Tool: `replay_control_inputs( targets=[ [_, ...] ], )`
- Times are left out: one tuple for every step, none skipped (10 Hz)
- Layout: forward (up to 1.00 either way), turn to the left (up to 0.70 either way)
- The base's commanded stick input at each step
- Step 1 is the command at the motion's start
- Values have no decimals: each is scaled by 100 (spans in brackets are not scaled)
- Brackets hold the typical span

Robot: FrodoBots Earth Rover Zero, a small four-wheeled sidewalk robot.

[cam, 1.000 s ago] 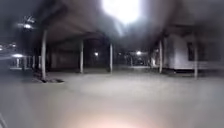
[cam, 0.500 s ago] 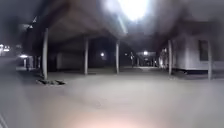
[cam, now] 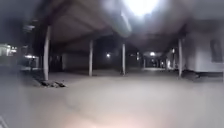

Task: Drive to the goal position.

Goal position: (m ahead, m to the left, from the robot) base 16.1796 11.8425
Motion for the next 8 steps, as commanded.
replay_control_inputs(
  targets=[
    [100,15],
    [100,15],
    [100,15],
    [100,15],
    [100,15],
    [100,15],
    [100,15],
    [100,15]
  ],
)
